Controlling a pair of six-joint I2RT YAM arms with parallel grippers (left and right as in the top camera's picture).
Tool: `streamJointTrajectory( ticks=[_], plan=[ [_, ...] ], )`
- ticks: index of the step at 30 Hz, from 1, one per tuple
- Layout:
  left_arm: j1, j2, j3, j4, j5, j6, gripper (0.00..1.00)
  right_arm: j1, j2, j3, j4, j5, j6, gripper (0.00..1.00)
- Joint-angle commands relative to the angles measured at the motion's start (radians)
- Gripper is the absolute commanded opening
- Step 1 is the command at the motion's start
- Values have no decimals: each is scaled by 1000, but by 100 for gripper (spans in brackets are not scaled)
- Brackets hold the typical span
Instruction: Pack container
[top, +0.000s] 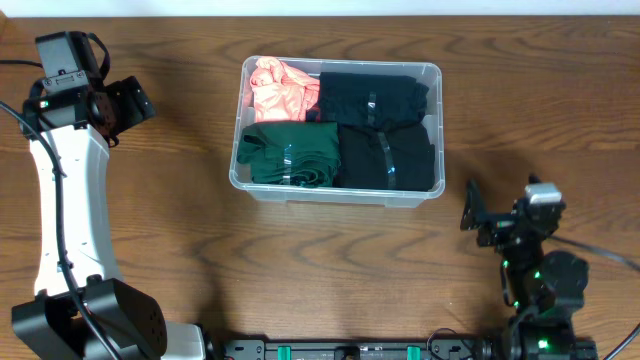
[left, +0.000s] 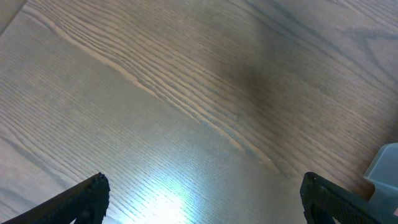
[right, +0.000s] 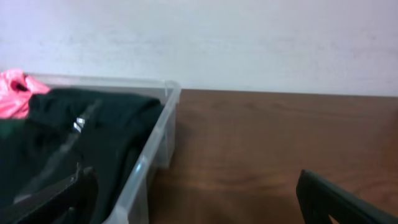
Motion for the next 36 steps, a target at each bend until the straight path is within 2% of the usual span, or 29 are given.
streamJointTrajectory(
  ticks=[1,9,14,25,33,36],
  plan=[
    [3,-1,0,1,-8,-9,98,-19,-90,-73,7,-6,-7,99],
    [3,-1,0,1,-8,-9,98,-43,-201,-188,4,26,-7,99],
    [3,-1,0,1,-8,-9,98,-50,-265,-187,-79,44,-7,99],
    [3,-1,0,1,-8,-9,98,-57,-314,-187,-79,46,-49,99],
    [3,-1,0,1,-8,-9,98,-57,-314,-187,-79,46,-224,99],
    [3,-1,0,1,-8,-9,98,-57,-313,-187,-79,46,-239,99]
  ],
)
